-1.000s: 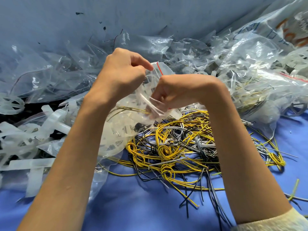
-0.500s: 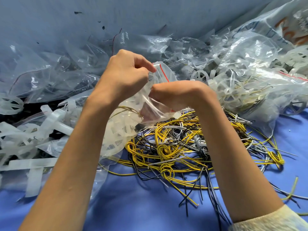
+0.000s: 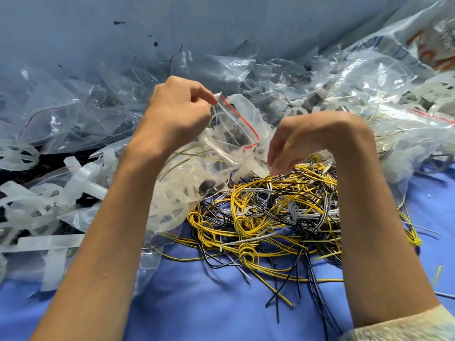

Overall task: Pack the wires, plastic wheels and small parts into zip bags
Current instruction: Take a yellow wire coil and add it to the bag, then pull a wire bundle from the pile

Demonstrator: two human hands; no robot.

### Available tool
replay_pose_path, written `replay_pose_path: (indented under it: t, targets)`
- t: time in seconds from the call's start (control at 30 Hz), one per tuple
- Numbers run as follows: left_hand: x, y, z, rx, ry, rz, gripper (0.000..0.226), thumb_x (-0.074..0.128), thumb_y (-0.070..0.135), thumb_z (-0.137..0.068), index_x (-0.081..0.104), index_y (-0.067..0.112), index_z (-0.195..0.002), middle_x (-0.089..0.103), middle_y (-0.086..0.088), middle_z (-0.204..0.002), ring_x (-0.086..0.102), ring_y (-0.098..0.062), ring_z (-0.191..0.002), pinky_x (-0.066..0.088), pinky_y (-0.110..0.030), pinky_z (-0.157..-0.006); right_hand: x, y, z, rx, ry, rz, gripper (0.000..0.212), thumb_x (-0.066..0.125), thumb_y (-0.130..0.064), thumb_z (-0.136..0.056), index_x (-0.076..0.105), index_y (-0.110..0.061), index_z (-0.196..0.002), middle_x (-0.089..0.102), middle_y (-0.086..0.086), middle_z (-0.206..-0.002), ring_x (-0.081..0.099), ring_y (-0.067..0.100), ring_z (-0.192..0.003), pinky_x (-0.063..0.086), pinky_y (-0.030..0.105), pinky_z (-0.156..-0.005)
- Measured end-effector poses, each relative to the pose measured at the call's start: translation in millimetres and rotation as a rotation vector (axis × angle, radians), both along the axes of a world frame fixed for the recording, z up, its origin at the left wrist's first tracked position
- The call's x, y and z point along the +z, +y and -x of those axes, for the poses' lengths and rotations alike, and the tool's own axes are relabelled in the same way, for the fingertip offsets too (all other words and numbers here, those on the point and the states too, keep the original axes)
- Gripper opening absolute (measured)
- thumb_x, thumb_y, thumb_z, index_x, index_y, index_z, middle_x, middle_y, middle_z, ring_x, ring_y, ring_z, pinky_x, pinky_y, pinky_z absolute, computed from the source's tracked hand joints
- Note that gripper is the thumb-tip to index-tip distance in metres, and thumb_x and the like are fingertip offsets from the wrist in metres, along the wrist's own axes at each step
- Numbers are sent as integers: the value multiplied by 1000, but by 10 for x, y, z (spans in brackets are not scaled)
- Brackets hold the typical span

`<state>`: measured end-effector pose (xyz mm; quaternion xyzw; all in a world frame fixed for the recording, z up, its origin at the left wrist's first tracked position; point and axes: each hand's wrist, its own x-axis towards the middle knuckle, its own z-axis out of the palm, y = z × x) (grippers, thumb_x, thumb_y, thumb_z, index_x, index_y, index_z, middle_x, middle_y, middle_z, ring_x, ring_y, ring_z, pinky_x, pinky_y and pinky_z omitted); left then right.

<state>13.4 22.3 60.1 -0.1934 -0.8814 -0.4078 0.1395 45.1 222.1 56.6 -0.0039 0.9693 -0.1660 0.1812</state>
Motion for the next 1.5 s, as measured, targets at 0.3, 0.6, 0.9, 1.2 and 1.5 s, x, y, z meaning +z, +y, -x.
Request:
replay_pose_path:
  t: [0.3, 0.6, 0.9, 1.2, 1.5]
  targets:
    - [-14, 0, -2, 9, 25, 36, 35, 46, 8, -84, 73, 25, -96, 70, -11, -88, 51, -17, -61, 43, -27, -63, -352, -211, 143, 87, -186, -111, 9, 82, -32, -68, 74, -29, -71, 67, -14, -59, 58, 7, -62, 44, 21, -66]
    - [-17, 4, 27, -18, 7, 52, 31, 47, 11, -87, 71, 29, -95, 58, 7, -68, 46, -5, -57, 36, -20, -55, -115, 115, 24, 0, 174, 129, 5, 69, -22, -83, 70, -19, -79, 61, -8, -50, 48, 2, -48, 37, 21, -52]
    - [-13, 49, -13, -71, 31, 185, 27, 48, 18, -91, 68, 33, -100, 46, 7, -85, 46, -13, -78, 33, -24, -74, 83, 234, -60, -174, 640, 522, 14, 66, -10, -83, 68, -23, -76, 55, -16, -49, 43, -4, -46, 33, 11, -46]
    - [37, 204, -193, -163, 100, 218, 20, 59, 22, -85, 68, 27, -103, 55, 1, -103, 53, -17, -105, 42, -29, -95, 112, 102, -90, -46, 551, 586, 17, 65, -10, -87, 72, -25, -89, 69, -8, -67, 62, -1, -64, 47, 11, -54]
    - [-42, 338, -289, -297, 56, 349, 24, 60, 30, -86, 69, 26, -108, 69, 9, -101, 60, -17, -104, 46, -40, -95, 195, 49, -142, -100, 672, 684, 9, 65, -10, -88, 72, -15, -90, 65, -3, -65, 58, -3, -56, 43, 10, -51]
